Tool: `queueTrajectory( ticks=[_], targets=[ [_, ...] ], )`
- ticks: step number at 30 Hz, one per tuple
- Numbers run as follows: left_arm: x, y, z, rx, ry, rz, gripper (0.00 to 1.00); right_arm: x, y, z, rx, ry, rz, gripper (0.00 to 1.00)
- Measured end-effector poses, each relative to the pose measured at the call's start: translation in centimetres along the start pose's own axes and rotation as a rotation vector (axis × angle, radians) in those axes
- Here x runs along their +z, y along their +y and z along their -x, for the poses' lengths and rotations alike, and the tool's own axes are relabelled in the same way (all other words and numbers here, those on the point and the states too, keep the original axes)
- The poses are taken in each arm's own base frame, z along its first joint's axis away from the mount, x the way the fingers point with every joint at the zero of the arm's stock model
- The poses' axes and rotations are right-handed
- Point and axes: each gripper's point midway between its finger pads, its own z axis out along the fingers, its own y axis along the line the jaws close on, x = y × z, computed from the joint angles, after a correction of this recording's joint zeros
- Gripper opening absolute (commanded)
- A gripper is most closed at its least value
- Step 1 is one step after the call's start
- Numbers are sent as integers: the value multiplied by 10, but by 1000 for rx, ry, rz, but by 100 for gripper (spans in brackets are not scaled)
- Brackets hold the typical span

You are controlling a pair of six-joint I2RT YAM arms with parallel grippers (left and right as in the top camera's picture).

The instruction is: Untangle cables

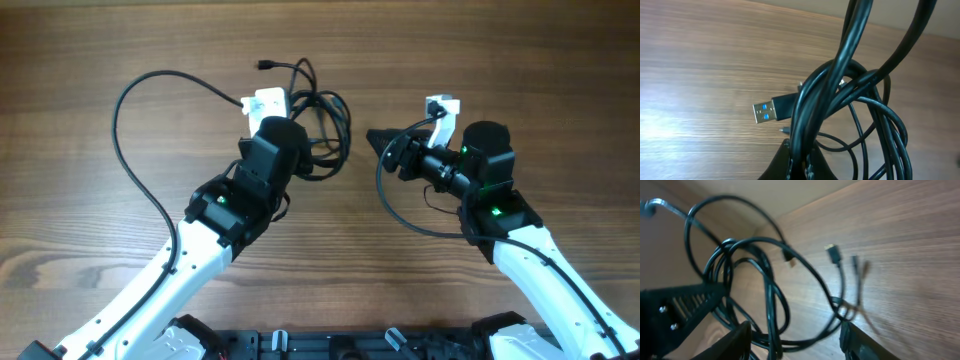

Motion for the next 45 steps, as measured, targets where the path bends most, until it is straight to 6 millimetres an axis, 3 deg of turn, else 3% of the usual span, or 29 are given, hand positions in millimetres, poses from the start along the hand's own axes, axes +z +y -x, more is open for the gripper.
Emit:
queueTrajectory(
  ticks=[6,17,29,31,35,45],
  targets=[
    [-1,-21,-2,41,23,-116,4,0,9,-5,-46,31,52,57],
    [5,-39,-11,56,65,-204,4,-1,12,-7,-79,39,69,33],
    [2,-49,-17,58,98,-269,4,0,6,-5,-140,26,41,42],
    [1,-52,-18,62,107,-289,4,2,2,-5,-141,25,24,41],
    [-1,-57,-20,73,116,-318,4,6,-7,-9,-144,36,0,23],
    [0,-56,-20,80,114,-315,4,8,-9,-9,-153,36,-3,27]
  ],
)
